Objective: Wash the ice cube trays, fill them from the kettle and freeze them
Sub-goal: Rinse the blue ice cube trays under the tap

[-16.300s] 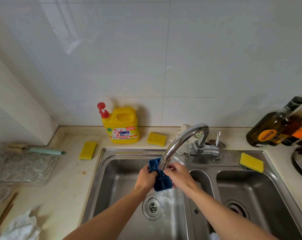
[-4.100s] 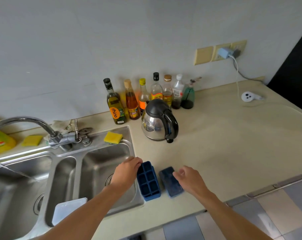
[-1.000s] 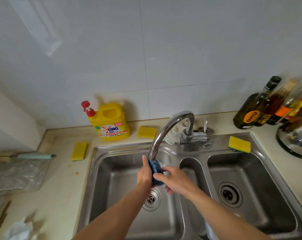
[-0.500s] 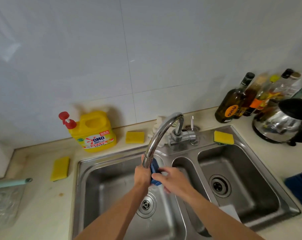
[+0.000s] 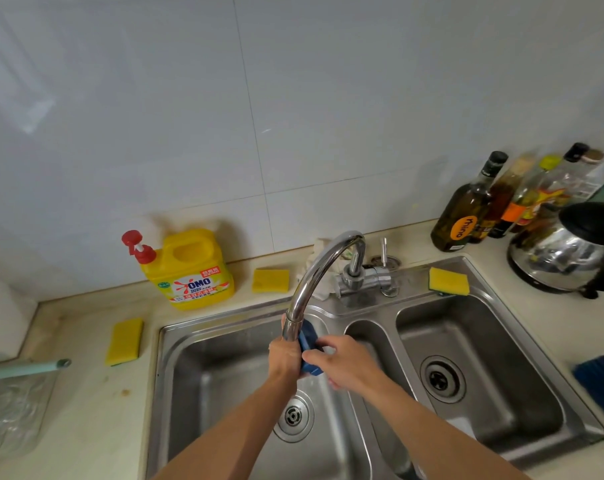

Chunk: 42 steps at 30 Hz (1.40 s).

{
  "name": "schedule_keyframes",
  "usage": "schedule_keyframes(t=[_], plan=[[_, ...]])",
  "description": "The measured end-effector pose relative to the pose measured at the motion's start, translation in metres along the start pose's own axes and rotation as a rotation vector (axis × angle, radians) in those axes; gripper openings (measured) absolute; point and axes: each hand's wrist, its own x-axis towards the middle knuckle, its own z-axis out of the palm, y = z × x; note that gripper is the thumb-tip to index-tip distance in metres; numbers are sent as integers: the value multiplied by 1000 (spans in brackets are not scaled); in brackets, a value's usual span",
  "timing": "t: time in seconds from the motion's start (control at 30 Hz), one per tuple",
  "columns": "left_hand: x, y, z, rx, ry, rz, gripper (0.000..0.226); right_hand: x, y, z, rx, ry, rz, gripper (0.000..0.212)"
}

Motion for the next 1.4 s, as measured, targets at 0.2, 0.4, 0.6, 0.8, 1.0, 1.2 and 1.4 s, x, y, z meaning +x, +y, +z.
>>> schedule_keyframes(t=[0.2,0.4,0.6,0.8,1.0,1.2,1.4], plan=[[9,-6,-28,183,66,-17,54,12,18,-49,-140,71,-23,50],[17,-7,-52,297,-25,1,71,11,38,-95,-169,22,79,27],[15,0,-31,390,-156,77,29,-10,63,-81,-318,-29,68,41],[7,-5,-32,109,-119,12,35,-41,96,-106,-434,26,107,46],[6,-17,-30,-135,-75,-52,46,-79,147,-116,-571,-43,96,67],[0,-24,-23,-194,-59,-56,49,-92,178,-111,-752,-123,54,82],[-5,-27,-17,-260,-61,-93,45,-100,200,-106,-1006,-165,42,82]])
